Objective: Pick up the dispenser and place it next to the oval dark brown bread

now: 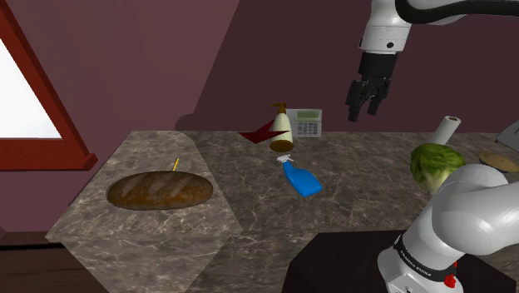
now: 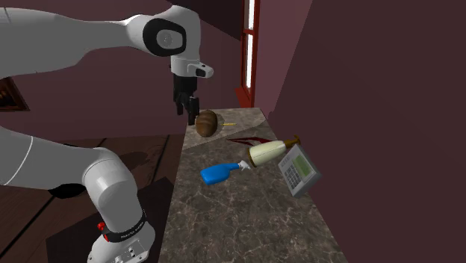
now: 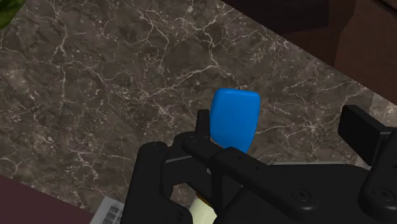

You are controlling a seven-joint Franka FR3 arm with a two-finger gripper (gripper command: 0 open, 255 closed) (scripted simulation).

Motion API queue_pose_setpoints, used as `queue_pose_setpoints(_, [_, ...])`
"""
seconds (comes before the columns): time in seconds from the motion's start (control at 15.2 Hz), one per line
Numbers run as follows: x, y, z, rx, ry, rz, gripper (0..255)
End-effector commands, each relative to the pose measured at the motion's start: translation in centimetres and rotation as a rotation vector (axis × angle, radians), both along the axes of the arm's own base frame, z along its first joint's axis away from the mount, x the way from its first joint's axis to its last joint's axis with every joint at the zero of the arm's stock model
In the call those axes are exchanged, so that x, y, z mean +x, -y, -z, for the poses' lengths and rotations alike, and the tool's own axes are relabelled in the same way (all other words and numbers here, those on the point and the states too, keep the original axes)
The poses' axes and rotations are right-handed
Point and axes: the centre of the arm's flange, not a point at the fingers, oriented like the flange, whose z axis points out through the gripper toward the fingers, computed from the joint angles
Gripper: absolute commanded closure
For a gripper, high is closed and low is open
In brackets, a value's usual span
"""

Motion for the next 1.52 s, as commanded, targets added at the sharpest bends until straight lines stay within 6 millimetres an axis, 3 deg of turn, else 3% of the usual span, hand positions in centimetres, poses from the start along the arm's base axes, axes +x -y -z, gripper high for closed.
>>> queue_pose_setpoints(0.0, [0.0,0.0,0.0,0.0,0.0,0.0,0])
queue_pose_setpoints(0.73, [10.8,3.1,7.0,-0.009,0.085,0.111,0])
queue_pose_setpoints(1.45, [21.8,7.5,13.1,-0.018,0.169,0.222,0])
